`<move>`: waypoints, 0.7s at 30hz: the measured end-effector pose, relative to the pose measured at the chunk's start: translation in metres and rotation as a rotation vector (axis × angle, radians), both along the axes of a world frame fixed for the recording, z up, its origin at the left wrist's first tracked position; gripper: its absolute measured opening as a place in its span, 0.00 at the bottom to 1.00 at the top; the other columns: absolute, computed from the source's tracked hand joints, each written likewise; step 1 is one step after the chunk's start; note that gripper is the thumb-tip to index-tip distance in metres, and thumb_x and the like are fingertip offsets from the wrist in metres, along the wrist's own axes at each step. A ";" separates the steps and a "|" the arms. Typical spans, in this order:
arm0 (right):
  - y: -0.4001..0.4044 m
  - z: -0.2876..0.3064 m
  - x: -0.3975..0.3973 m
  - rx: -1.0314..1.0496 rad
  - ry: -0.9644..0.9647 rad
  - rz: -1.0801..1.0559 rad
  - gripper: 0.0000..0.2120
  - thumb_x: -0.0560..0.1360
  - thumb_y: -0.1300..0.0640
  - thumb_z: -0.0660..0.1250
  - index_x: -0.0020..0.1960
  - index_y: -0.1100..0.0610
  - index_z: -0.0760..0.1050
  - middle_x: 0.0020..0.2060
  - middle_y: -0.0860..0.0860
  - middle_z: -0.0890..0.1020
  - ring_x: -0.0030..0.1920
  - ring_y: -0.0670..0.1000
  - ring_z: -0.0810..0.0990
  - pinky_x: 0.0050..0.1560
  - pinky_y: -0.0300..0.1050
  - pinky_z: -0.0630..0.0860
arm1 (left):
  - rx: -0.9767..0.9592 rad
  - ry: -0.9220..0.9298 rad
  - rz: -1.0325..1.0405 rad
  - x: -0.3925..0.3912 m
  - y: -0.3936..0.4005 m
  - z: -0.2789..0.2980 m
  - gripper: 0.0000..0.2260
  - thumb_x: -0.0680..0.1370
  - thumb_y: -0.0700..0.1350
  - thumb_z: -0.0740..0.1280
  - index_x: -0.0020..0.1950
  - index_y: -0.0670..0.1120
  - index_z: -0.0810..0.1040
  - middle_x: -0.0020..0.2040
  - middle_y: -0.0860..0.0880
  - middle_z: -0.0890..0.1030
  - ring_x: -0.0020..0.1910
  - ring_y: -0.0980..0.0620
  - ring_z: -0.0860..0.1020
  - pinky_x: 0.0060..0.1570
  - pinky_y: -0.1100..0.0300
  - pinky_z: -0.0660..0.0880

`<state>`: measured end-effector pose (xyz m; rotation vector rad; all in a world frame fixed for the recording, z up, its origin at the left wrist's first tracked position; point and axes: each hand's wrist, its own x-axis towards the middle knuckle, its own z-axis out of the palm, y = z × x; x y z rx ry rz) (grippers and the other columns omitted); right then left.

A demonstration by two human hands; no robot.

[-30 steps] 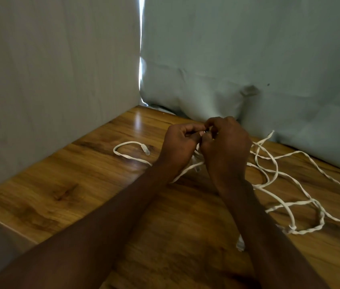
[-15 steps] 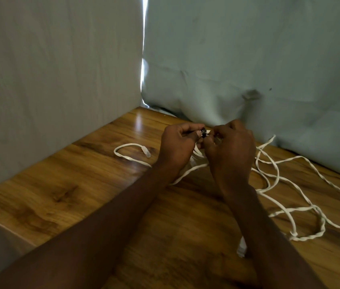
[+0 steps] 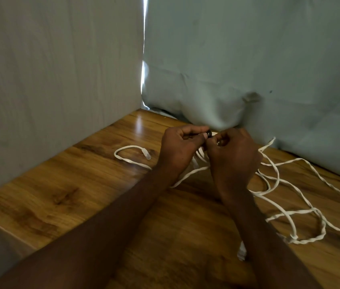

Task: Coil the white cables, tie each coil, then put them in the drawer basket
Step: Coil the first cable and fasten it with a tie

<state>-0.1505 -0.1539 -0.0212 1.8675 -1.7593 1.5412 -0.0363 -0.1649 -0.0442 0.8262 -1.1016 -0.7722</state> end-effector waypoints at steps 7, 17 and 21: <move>0.005 0.000 0.002 -0.007 -0.062 0.001 0.07 0.70 0.47 0.71 0.39 0.49 0.78 0.38 0.47 0.80 0.39 0.53 0.79 0.52 0.58 0.76 | -0.009 0.013 -0.012 -0.001 0.000 0.001 0.10 0.77 0.33 0.73 0.59 0.37 0.85 0.50 0.44 0.88 0.51 0.49 0.87 0.54 0.57 0.82; 0.007 0.000 0.003 -0.094 0.086 0.048 0.01 0.73 0.56 0.72 0.43 0.52 0.83 0.42 0.51 0.83 0.38 0.56 0.80 0.53 0.57 0.75 | 0.014 0.064 -0.081 0.007 0.002 0.004 0.11 0.78 0.32 0.72 0.60 0.36 0.84 0.50 0.40 0.87 0.48 0.48 0.87 0.52 0.58 0.83; 0.007 0.000 0.004 -0.126 0.084 0.014 0.04 0.75 0.55 0.72 0.48 0.52 0.85 0.43 0.51 0.85 0.41 0.56 0.82 0.54 0.56 0.74 | 0.012 0.100 -0.107 0.006 0.001 0.004 0.12 0.78 0.32 0.71 0.61 0.36 0.83 0.49 0.40 0.87 0.46 0.48 0.87 0.50 0.58 0.83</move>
